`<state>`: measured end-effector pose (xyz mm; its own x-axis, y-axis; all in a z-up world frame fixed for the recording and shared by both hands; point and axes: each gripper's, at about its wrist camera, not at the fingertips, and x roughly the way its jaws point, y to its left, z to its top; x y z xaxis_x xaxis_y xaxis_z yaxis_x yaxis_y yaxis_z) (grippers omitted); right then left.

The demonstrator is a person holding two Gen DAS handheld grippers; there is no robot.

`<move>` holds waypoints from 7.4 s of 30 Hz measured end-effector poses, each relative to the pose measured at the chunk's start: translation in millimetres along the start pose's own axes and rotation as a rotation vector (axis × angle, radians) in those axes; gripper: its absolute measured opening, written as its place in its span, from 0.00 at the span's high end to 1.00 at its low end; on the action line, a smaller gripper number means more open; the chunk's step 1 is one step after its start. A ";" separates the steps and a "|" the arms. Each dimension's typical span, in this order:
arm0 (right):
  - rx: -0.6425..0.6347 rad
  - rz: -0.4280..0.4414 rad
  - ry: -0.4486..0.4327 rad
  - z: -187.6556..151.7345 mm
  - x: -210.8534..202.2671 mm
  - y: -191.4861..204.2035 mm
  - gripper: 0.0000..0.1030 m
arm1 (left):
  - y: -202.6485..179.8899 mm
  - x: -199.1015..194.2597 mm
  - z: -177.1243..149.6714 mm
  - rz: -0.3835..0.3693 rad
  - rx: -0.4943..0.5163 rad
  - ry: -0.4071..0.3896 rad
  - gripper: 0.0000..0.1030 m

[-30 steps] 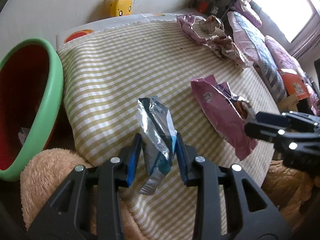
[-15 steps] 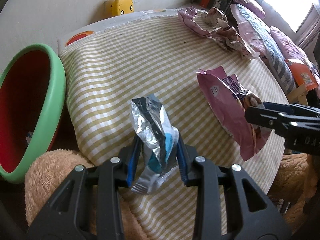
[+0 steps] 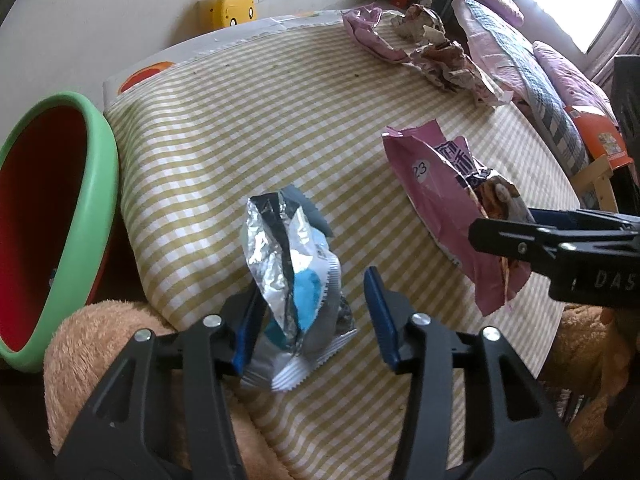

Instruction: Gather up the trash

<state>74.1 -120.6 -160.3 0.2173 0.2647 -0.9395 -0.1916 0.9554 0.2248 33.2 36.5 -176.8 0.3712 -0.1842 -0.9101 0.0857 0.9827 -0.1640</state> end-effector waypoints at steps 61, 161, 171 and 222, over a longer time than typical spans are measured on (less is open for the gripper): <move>0.032 0.114 -0.244 -11.0 -76.0 40.3 0.71 | 127.0 -130.9 -10.9 0.115 -0.288 -0.314 0.68; 0.301 0.225 -0.157 -2.2 -45.5 -69.5 0.97 | -88.4 93.2 200.9 0.108 0.043 -0.059 0.83; 0.301 0.207 -0.124 -4.5 -37.7 -67.9 0.88 | -7.5 1.9 107.4 0.098 -0.024 -0.059 0.83; 0.359 0.157 -0.136 -0.2 -32.2 -70.7 0.77 | 12.3 -18.9 28.2 0.082 -0.100 -0.055 0.86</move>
<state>80.5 -196.6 -146.0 0.3415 0.4024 -0.8493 0.1082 0.8809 0.4609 53.3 51.6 -150.8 0.4235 -0.1010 -0.9003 -0.0389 0.9908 -0.1295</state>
